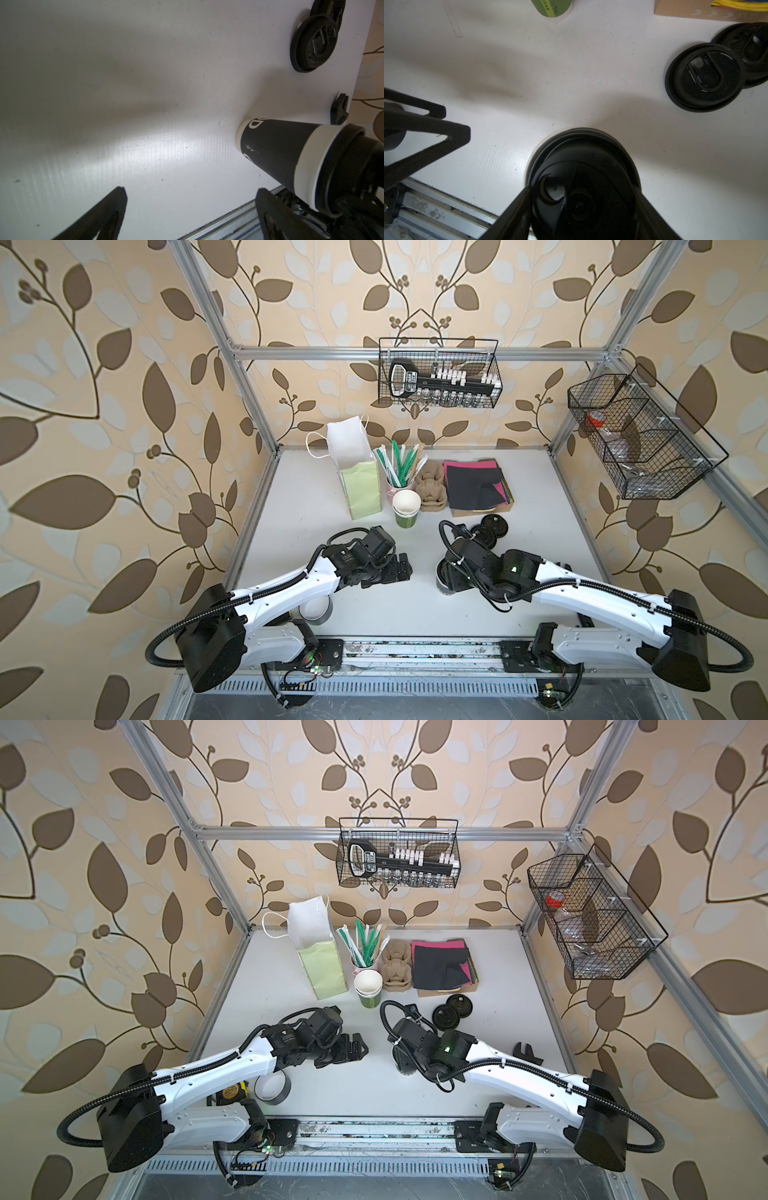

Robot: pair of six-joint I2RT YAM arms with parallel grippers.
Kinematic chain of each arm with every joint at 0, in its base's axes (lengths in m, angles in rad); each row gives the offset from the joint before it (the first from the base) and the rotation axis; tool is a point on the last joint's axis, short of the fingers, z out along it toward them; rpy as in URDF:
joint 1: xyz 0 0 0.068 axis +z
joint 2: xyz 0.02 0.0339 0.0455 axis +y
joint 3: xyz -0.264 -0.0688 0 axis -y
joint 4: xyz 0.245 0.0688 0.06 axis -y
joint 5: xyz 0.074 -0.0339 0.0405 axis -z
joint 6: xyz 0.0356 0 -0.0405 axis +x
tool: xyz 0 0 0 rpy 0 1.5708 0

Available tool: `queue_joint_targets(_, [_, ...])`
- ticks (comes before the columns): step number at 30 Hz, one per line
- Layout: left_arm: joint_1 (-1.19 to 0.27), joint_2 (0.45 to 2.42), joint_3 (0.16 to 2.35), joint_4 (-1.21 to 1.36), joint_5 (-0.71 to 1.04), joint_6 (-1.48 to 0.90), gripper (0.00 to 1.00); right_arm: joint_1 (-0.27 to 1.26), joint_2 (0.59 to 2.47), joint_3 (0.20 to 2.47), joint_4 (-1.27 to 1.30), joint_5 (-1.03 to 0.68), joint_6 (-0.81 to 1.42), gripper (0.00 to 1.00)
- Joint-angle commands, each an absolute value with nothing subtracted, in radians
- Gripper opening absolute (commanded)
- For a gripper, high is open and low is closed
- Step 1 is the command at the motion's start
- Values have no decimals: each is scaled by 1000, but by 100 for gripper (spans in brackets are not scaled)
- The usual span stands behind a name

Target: Pack the takeout coffee

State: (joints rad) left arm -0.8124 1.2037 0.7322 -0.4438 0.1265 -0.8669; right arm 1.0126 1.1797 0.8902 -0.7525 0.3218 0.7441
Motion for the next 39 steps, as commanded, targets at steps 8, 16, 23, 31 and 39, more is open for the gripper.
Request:
queue_joint_targets(8, [-819,1181,737,-448,110,-864,99,1035,1192,926,-762,356,765,63])
queue_joint_targets(16, [-819,1178,732,-447,111,-865,99,1039,1222,915,-753,342,766,63])
queue_joint_targets(23, [-819,1184,733,-441,115,-865,99,1051,1209,934,-758,359,781,63])
queue_joint_targets(31, [-819,1181,735,-447,111,-862,99,1060,1210,943,-757,358,782,63])
queue_joint_targets(39, [-820,1177,735,-450,111,-862,99,1072,1233,940,-759,367,782,63])
